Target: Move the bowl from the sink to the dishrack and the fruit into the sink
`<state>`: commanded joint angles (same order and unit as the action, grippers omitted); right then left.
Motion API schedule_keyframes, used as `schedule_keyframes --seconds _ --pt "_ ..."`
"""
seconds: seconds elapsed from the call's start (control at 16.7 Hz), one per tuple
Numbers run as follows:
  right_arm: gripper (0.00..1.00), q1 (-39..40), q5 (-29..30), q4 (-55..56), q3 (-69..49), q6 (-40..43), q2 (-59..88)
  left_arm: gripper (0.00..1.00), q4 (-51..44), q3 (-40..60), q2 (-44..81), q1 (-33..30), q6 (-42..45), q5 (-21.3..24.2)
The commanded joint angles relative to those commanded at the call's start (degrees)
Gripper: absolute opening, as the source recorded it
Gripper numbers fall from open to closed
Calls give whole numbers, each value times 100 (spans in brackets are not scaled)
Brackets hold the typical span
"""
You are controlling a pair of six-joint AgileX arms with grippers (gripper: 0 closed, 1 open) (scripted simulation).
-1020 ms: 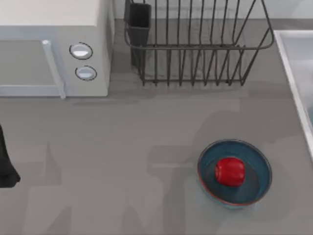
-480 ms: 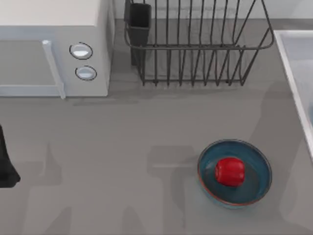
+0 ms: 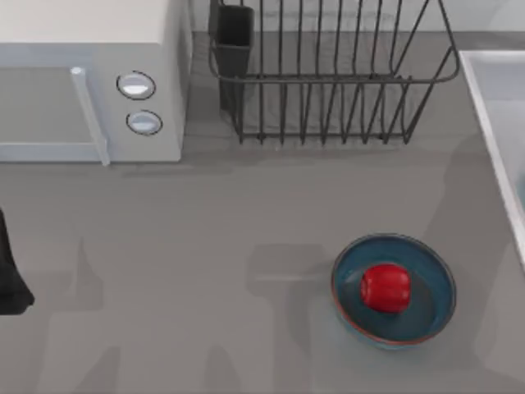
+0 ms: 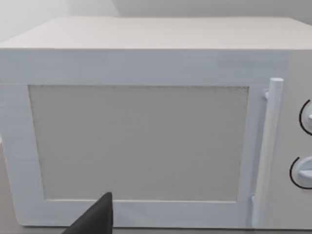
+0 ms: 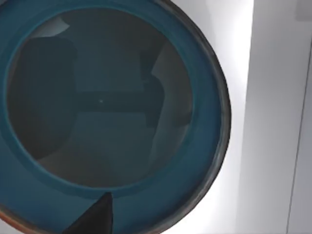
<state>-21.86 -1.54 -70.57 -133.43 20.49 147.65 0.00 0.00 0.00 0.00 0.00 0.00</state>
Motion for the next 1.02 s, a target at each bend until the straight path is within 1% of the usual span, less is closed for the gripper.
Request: schedule_keyframes --seconds 0.42,0.72,1.02 --pt "100 16 9 1370 633 -30 698 100 0 0 0 0 0 0" --pt "100 17 10 1439 675 -32 746 100 0 0 0 0 0 0" --pt "62 17 10 1439 675 -32 746 100 0 0 0 0 0 0"
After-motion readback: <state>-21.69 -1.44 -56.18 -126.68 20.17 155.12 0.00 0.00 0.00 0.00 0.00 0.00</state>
